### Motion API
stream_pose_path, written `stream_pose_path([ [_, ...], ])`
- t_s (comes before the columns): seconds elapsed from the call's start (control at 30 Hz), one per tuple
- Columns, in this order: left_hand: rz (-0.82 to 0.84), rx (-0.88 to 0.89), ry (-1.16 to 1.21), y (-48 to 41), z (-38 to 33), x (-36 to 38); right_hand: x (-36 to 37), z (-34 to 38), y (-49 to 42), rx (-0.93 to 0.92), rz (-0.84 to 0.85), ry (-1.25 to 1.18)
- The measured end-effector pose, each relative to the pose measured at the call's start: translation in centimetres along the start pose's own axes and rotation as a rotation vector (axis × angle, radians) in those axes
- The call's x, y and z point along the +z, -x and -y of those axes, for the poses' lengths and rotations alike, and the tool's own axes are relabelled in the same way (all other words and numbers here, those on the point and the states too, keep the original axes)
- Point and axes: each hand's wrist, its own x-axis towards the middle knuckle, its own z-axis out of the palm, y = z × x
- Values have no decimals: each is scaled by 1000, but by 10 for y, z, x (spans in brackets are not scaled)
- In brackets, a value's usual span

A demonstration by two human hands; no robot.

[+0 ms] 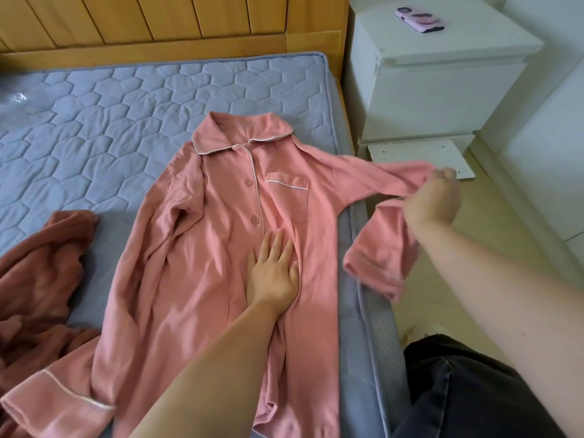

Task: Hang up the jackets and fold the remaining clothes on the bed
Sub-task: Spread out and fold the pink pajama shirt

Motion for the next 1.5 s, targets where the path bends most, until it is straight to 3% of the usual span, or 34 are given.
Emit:
stream_pose_path([
  [0.13,-17,9,-2,1,-2,-1,22,16,33,-226,154,31],
  [0.27,-18,6,1,0,-1,0,54,25,70,-220,656,181],
  [0.37,-23,8,-2,-1,-1,0,51,25,62,-175,596,260],
  [0.5,-27,7,-7,-2,-2,-1,40,27,68,-116,362,-24],
  [0.63,-24,8,0,0,-3,-4,50,31,114,-21,796,-49],
  [0.67,-25,10,6,0,-4,-5,53,27,123,11,808,-62],
  [0.8,-18,5,94,6,1,-7,51,-6,140,158,365,-264],
  [0.87,25,3,141,14,3,-9,46,-16,150,158,261,-331],
  [0.97,91,38,171,35,3,-11,42,-17,168,22,272,-312],
  [1.1,115,77,139,60,-2,-12,39,-11,197,-451,225,-114],
  [1.23,125,57,136,78,-5,-15,19,-3,224,-737,277,-115],
  [1.33,149,86,132,93,-2,-18,6,-13,242,-817,445,-181],
  [1.43,178,123,165,112,4,-29,-9,-26,255,-769,668,-124],
  [1.5,198,117,219,128,10,-39,-19,-38,265,-759,711,-105],
])
